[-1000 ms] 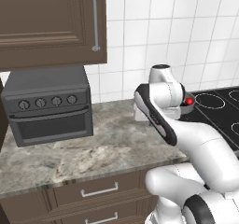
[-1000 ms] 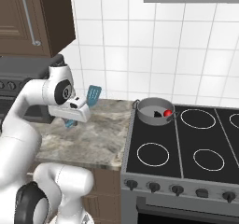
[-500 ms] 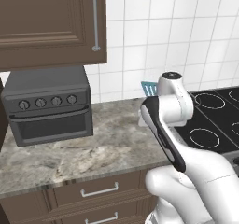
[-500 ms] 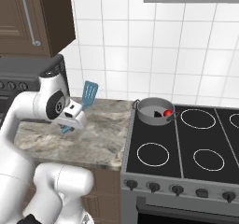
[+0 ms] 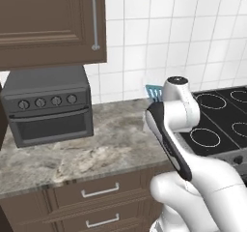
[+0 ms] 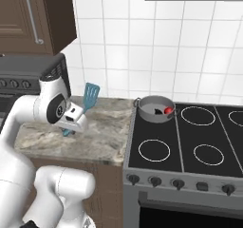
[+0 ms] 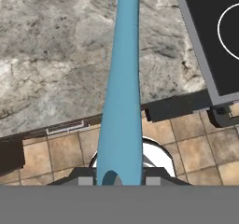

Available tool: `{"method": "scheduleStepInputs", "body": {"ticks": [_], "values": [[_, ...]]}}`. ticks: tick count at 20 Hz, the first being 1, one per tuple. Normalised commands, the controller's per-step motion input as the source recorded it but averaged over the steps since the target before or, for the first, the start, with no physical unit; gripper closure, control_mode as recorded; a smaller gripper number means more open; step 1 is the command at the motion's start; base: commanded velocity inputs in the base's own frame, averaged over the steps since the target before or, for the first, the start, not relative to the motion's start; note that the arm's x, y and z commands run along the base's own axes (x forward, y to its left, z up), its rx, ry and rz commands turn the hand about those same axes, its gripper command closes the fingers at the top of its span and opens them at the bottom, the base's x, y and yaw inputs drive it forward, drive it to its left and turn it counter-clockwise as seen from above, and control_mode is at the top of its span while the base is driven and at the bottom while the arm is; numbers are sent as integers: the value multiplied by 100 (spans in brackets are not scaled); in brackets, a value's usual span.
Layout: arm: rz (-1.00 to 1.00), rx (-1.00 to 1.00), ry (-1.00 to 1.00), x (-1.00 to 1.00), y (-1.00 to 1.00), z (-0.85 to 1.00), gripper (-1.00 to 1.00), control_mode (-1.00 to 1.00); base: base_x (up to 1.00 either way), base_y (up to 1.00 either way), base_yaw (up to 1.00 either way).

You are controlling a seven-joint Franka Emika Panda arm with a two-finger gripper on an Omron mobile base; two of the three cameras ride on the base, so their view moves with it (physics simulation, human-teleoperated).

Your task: Put the eggplant and tomato in the pot. Retrieve the spatula and lightly stir the vegetables in the pot.

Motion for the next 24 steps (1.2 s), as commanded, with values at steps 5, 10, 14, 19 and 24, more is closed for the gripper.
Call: {"method": "scheduleStepInputs", "body": {"ticks": [5, 10, 14, 19, 24], "values": [[0, 0, 0, 0, 0, 0, 100, 100, -73, -22, -20], [0, 0, 0, 0, 0, 0, 100, 100, -34, -74, -9], [0, 0, 0, 0, 0, 0, 100, 100, 0, -100, 0], [0, 0, 0, 0, 0, 0, 100, 100, 24, -81, 4], [0, 0, 0, 0, 0, 0, 100, 100, 43, -24, 21]]}}
